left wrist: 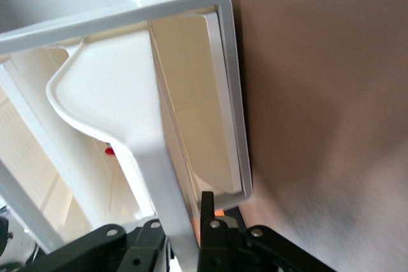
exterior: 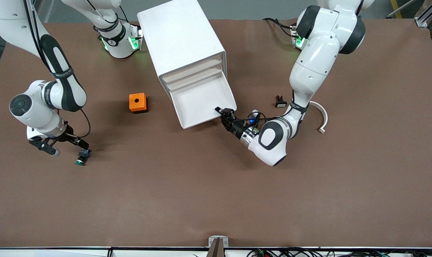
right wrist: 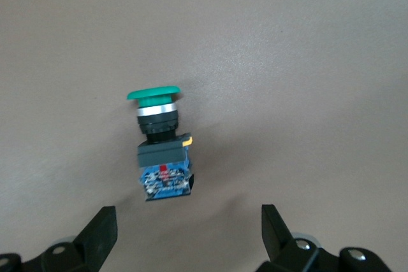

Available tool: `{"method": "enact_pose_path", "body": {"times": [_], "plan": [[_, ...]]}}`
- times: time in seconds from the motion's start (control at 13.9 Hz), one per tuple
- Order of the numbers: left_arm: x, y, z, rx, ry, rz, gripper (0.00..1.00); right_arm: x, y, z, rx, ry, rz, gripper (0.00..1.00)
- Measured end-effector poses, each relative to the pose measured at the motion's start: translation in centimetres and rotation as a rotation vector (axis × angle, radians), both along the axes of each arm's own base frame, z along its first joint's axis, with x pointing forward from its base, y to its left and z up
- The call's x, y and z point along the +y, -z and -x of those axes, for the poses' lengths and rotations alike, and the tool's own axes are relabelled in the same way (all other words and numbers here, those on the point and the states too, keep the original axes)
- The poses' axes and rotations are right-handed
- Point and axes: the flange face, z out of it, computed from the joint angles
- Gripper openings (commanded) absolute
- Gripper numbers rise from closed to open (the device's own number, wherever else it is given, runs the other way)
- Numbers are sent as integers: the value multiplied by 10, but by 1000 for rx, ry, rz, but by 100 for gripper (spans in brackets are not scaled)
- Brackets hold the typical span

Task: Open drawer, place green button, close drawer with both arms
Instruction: 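Pull the drawer open with the left gripper while the right gripper grasps the button, then carry the green button with the right gripper over the open drawer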

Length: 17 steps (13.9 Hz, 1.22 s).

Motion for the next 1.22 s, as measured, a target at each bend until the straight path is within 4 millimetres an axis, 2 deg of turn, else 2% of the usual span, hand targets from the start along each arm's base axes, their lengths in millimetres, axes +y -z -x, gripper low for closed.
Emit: {"method": "enact_pose_path", "body": {"times": [0.07, 0.14, 0.22, 0.36, 0.72, 0.79, 0.86, 0.93, 1.01, 1.22], "plan": [[4, 0, -3, 0, -9, 1, 25, -1, 7, -1, 2, -1, 1, 100], [5, 0, -4, 0, -13, 1, 30, -1, 12, -4, 4, -2, 2, 100], [5, 0, -5, -1, -14, 1, 47, -1, 16, -7, 5, -3, 3, 100], [5, 0, -4, -1, -14, 1, 100, -2, 24, -12, 5, -4, 5, 100], [6, -1, -7, -4, -27, 4, 100, -1, 43, -14, 8, -13, 7, 100], [9, -1, -10, -2, -37, 7, 100, -1, 44, -14, 9, -14, 7, 87], [11, -2, -13, 0, -54, 14, 100, -1, 45, -15, 11, -21, 8, 50], [15, -4, -19, -4, -77, 21, 100, -1, 45, -15, 11, -37, 10, 21], [19, -7, -26, -13, -101, 26, 100, -1, 43, -17, 8, -54, 12, 0], [28, -25, -52, -94, -151, 83, 100, -2, 37, -21, 3, -66, 14, 0]]}}
